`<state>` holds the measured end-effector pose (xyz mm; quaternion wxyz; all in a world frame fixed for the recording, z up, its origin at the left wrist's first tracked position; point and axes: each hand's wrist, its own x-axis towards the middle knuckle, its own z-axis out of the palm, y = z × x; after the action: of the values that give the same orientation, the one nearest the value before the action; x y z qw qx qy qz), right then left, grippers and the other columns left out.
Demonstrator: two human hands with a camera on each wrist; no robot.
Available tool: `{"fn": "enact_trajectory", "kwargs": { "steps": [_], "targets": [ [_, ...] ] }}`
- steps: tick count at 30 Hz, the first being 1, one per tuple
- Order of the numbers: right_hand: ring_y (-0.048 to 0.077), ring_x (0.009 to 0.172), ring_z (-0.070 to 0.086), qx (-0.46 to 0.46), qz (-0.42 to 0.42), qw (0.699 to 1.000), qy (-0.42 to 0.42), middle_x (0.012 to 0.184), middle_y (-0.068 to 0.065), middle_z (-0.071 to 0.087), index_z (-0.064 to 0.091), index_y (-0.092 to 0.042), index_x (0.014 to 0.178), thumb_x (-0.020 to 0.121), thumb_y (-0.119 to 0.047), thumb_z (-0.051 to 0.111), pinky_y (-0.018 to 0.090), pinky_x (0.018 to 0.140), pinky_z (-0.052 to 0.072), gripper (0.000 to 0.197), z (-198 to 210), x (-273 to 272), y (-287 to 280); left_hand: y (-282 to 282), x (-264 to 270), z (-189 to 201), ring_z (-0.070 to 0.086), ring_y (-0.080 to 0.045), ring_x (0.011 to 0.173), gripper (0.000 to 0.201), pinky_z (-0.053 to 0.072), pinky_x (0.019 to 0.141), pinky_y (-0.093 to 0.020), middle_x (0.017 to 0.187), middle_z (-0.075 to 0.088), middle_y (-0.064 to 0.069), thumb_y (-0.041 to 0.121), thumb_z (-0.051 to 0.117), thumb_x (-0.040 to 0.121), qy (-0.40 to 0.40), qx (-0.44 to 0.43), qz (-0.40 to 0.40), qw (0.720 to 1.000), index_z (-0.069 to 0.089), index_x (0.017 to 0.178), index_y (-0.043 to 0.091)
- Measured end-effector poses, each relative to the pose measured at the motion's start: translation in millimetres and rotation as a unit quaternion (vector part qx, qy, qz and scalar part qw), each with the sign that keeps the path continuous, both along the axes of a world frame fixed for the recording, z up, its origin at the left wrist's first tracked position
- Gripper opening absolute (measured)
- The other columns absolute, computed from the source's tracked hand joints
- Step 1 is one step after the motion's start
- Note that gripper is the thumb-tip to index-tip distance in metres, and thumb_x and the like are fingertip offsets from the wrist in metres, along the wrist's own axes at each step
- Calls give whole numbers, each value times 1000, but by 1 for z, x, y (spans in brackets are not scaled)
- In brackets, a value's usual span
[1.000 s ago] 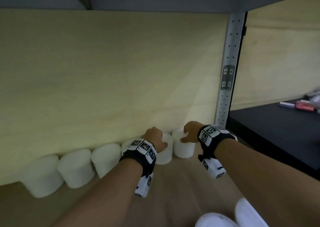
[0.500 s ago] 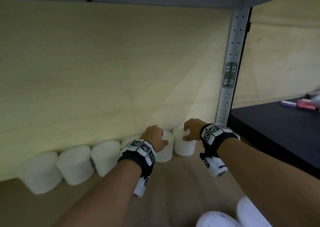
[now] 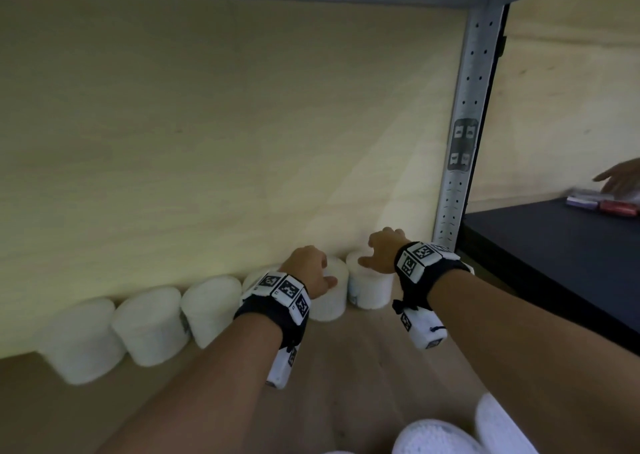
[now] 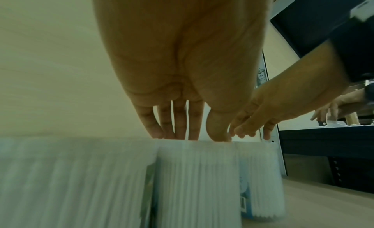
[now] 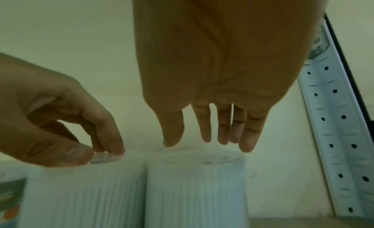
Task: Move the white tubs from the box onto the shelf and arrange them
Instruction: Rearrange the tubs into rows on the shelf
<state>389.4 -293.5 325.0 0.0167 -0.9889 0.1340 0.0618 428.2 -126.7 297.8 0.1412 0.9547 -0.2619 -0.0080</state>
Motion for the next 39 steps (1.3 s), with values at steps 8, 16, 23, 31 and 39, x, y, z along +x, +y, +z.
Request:
{"fn": "enact_trajectory", "kwargs": {
  "steps": [8, 16, 23, 31, 39],
  "targets": [
    [32, 130, 41, 3, 13, 1000, 17, 140, 14, 41, 45, -8, 138, 92, -48, 52, 39, 107, 37, 61, -6, 3, -1, -1, 1, -1, 55, -27, 118, 51, 47, 99, -35, 128, 58, -12, 38, 65, 87, -6, -4, 2, 1000, 59, 125, 4],
    [29, 141, 31, 110, 38, 993, 0, 152, 7, 33, 45, -25, 140, 93, -16, 50, 38, 112, 35, 49, 1, 0, -4, -1, 0, -1, 56, -28, 114, 46, 48, 97, -35, 123, 60, -13, 35, 66, 87, -2, -9, 4, 1000, 62, 119, 3],
    [35, 130, 38, 14, -1, 1000, -3, 140, 14, 41, 46, -11, 137, 90, -55, 52, 42, 105, 35, 65, -6, -1, -2, -1, -1, -1, 55, -28, 116, 48, 47, 98, -35, 126, 59, -12, 36, 65, 87, -6, -4, 2, 1000, 60, 123, 5],
    [27, 128, 49, 79, 52, 995, 30, 147, 9, 40, 52, -19, 137, 92, -9, 55, 27, 93, 43, 46, 7, -3, -7, -1, -2, 0, 56, -28, 116, 46, 48, 97, -36, 125, 59, -13, 36, 65, 87, -4, -6, 3, 1000, 62, 120, 4],
    [31, 124, 51, 61, 13, 998, -27, 138, 13, 50, 56, -8, 130, 94, -19, 51, 35, 103, 45, 38, 2, 0, -7, -3, -6, 2, 56, -29, 116, 46, 48, 97, -37, 126, 59, -13, 35, 65, 88, -2, 1, 6, 1000, 61, 121, 4]
  ]
}}
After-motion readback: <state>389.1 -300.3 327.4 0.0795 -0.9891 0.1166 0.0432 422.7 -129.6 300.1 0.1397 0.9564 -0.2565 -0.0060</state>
